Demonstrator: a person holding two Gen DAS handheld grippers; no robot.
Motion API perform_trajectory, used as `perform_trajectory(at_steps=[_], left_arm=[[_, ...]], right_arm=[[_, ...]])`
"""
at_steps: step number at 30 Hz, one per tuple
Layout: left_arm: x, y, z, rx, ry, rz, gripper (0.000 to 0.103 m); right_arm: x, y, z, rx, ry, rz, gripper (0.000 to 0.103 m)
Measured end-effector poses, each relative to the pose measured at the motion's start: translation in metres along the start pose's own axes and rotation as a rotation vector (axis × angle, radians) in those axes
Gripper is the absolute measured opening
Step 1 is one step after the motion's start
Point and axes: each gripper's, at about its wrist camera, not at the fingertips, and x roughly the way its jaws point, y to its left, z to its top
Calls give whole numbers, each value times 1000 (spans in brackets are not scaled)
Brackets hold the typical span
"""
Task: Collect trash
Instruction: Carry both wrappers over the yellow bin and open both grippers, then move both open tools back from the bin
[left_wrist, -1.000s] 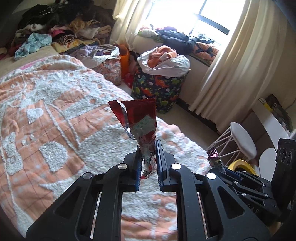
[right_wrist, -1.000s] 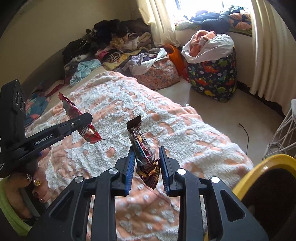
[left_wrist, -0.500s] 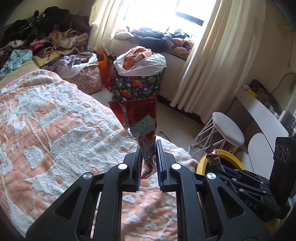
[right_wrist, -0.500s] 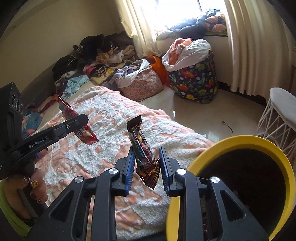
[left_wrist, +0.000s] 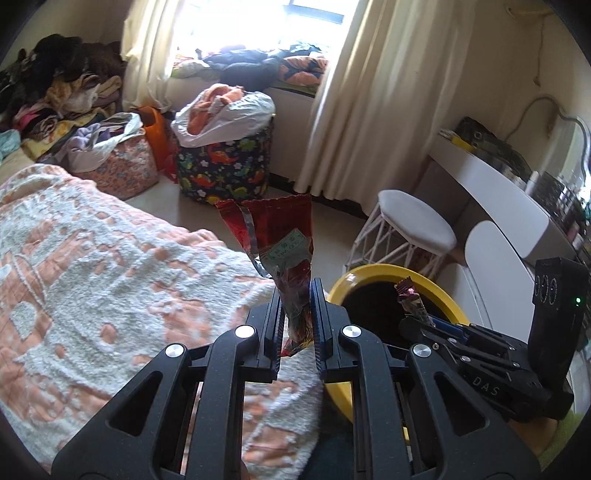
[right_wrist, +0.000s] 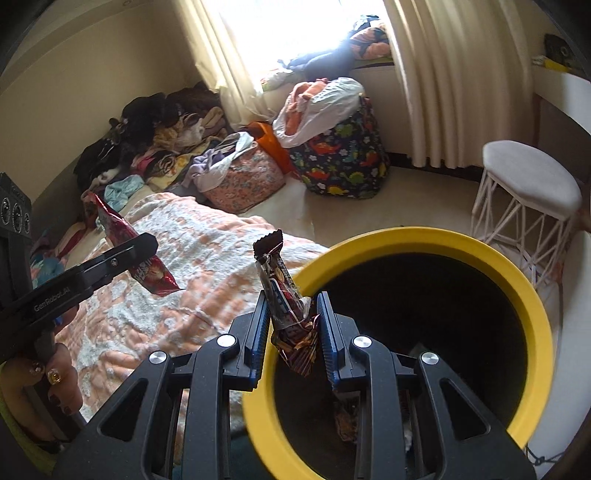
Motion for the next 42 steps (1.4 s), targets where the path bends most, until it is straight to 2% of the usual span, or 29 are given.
perform_trajectory(at_steps=[5, 11, 13, 15, 17, 18, 21, 22, 24, 29, 31, 35, 39, 42], left_arm=[[14, -30, -8, 58, 35, -47, 9], [33, -59, -18, 127, 90, -91, 9], [40, -68, -21, 144, 107, -106, 9], [46, -75, -23, 160, 120, -121, 12], [49, -80, -24, 172, 126, -123, 24], [51, -83, -25, 179, 127, -123, 30], [51, -85, -27, 186, 124, -115, 43], [50, -86, -28, 185, 120, -113, 50], [46, -86, -28, 184, 109, -107, 53], [33, -84, -30, 177, 68, -74, 84], [26, -81, -30, 177, 44, -49, 91], [7, -72, -27, 154, -5, -44, 92], [-12, -63, -27, 150, -50, 0, 92], [-26, -53, -28, 134, -75, 16, 92]], right_arm=[[-10, -26, -10, 57, -2, -36, 25], [-22, -57, -21, 132, -7, -76, 30], [-25, -66, -25, 159, -9, -87, 35], [-29, -74, -29, 182, -10, -102, 44], [-33, -81, -32, 209, -17, -103, 47], [-36, -83, -32, 214, -23, -109, 52], [-45, -85, -35, 221, -41, -121, 56], [-48, -85, -35, 221, -48, -126, 58], [-54, -83, -36, 212, -62, -139, 63], [-69, -70, -38, 178, -109, -155, 75], [-75, -64, -39, 173, -131, -166, 81], [-88, -55, -39, 164, -184, -185, 88], [-102, -41, -44, 143, -252, -205, 96], [-110, -28, -49, 119, -317, -219, 96]])
